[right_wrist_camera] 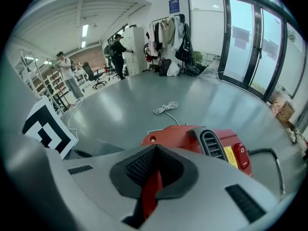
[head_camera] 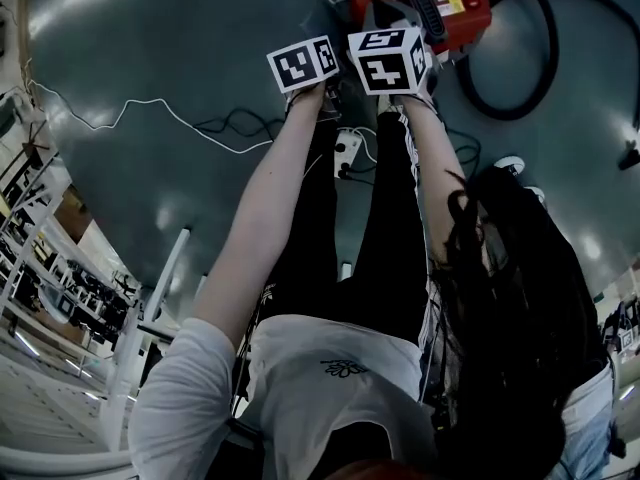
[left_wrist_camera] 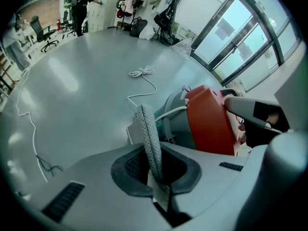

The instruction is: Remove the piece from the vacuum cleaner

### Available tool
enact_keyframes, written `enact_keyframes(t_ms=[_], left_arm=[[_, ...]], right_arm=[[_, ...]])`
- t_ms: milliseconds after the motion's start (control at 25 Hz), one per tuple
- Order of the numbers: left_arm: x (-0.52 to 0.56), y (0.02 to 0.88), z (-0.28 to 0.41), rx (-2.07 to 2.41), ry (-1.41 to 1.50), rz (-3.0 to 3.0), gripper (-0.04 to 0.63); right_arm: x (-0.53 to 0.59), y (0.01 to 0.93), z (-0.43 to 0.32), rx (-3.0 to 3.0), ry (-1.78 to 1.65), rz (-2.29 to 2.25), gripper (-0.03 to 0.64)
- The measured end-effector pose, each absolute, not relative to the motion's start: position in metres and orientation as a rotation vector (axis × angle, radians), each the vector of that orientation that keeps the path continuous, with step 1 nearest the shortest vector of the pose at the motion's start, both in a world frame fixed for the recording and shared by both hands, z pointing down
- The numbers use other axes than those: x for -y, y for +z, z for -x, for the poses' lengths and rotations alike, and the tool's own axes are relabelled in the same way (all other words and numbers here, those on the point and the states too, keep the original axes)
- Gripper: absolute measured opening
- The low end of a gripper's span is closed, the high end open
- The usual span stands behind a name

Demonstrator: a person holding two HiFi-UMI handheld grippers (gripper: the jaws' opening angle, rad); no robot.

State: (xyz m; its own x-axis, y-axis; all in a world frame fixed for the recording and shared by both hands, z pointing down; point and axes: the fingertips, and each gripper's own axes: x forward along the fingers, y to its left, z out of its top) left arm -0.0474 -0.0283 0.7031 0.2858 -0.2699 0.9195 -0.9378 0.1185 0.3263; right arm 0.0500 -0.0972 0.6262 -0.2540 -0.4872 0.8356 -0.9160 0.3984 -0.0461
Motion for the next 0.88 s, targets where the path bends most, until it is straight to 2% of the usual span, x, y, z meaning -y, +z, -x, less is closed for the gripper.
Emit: enact_keyframes(t_ms=[560,880], left_arm=[[-0.002,0.709,0.062,1.266,0.65,-1.297,0.017],[-0.011,0.708,0.063,1.27,0.616,-1.289,0.017]], right_arm=[[0.099,0.628,-0.047,1.784,0.757,-1.081,-0.002],[0.1,0.628,-0.045,1.738,0.633,-1.032,-0.002]])
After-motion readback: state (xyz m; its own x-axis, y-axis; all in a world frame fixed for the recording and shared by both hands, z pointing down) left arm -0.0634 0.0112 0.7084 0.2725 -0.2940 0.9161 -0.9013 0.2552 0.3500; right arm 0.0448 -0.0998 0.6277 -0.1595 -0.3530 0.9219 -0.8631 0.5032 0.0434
